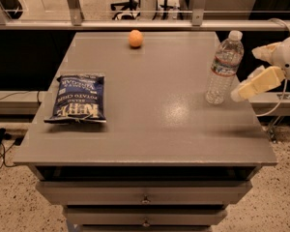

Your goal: Move water bottle near orange

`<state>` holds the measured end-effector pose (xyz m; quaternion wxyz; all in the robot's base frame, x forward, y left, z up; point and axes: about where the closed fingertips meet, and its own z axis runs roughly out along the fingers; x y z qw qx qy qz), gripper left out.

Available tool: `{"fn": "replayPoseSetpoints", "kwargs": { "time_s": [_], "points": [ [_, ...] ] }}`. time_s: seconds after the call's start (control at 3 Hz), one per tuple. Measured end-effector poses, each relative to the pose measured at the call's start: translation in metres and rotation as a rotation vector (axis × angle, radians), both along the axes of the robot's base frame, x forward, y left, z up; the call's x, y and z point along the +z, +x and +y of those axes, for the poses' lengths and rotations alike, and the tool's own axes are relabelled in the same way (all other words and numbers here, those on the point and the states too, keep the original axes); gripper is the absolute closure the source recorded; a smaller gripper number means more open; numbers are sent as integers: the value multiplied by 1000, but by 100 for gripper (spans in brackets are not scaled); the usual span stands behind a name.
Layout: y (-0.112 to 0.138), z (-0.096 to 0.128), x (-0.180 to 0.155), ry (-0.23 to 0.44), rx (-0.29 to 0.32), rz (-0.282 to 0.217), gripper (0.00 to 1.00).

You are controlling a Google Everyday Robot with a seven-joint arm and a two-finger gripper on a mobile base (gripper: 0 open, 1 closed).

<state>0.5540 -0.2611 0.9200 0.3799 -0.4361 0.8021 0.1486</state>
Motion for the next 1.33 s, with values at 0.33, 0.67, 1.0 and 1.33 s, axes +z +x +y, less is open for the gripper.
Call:
{"fn": "replayPoseSetpoints", "kwargs": {
  "time_s": [0.33,0.67,1.0,1.33],
  "points": [
    [13,20,1,105,33,-33,0],
    [28,48,3,199,76,-67,16],
    [40,58,0,267,75,-86,39],
    [51,58,8,309,66,-118,61]
  ]
}}
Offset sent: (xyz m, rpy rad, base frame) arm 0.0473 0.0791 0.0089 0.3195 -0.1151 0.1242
